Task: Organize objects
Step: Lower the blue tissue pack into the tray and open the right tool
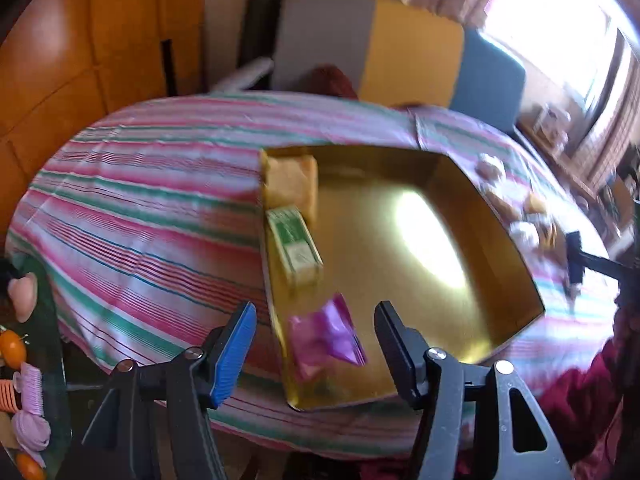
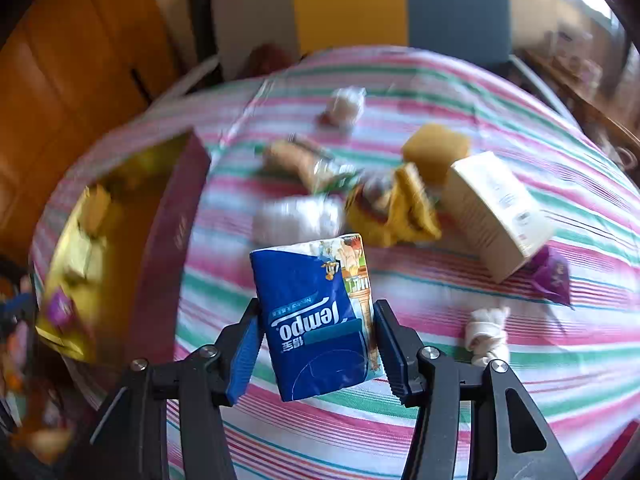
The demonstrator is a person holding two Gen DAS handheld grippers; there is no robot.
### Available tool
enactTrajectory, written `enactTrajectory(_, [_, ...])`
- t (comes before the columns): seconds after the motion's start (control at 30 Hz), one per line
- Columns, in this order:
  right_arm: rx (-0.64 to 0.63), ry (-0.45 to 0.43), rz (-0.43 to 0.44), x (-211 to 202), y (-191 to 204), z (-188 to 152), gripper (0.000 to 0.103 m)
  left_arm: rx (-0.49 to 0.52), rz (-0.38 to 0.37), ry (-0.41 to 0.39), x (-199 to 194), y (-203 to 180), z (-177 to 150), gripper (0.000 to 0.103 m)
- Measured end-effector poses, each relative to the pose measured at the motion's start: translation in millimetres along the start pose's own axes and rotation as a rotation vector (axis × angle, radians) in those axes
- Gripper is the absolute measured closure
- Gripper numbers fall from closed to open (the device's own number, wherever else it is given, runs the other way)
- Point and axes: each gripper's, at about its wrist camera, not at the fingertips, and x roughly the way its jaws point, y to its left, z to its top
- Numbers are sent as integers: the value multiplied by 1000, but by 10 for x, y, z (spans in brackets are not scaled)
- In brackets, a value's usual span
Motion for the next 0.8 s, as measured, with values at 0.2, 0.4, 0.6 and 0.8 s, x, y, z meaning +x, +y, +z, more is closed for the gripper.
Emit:
enactTrajectory(0.2, [-135, -48, 138, -281, 973, 176, 48, -63, 38, -35, -49, 174, 28, 41])
enactTrajectory(0.4, [-293, 116, 185, 252, 2173, 60, 48, -126, 31, -43, -92, 368, -35, 41])
enactTrajectory(0.6, [-329, 237, 148, 842, 2872, -101, 48, -165, 23, -37, -49, 558, -111, 41])
enactTrajectory(0.8, [-320, 287, 224, 1045, 3123, -259, 45, -184, 21, -27, 14, 654, -167, 41])
